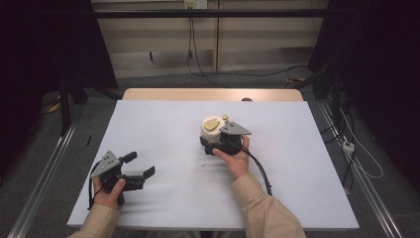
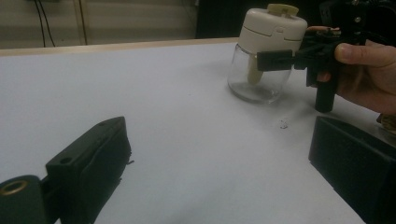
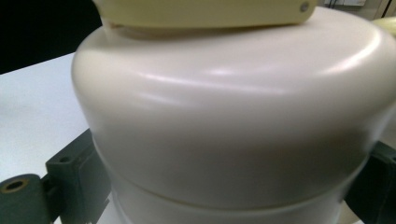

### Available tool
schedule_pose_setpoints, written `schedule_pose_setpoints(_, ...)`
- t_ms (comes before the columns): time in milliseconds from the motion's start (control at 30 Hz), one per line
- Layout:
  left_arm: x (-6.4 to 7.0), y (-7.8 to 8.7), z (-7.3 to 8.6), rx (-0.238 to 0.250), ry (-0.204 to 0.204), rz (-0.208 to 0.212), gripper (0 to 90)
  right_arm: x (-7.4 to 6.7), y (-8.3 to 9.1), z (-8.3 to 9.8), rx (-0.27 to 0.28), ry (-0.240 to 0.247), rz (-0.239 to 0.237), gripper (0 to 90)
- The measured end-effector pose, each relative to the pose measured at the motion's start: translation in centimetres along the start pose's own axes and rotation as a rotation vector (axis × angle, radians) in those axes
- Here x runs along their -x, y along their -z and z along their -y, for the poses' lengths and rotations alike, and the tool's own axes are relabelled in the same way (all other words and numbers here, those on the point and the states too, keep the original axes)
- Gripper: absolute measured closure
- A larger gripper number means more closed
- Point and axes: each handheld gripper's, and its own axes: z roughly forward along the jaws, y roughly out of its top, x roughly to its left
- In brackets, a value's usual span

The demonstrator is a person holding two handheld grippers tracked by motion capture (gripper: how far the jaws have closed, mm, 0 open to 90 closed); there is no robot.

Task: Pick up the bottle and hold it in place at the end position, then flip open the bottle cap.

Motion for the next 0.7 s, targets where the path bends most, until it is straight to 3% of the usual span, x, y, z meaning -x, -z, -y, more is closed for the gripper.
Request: schedule_pose_setpoints(700, 0.49, -0.75, -0.66, 0.01, 0.013, 0.003, 4.8, -0.04, 0.0, 0.0, -0.008, -0.003, 0.003, 4.9)
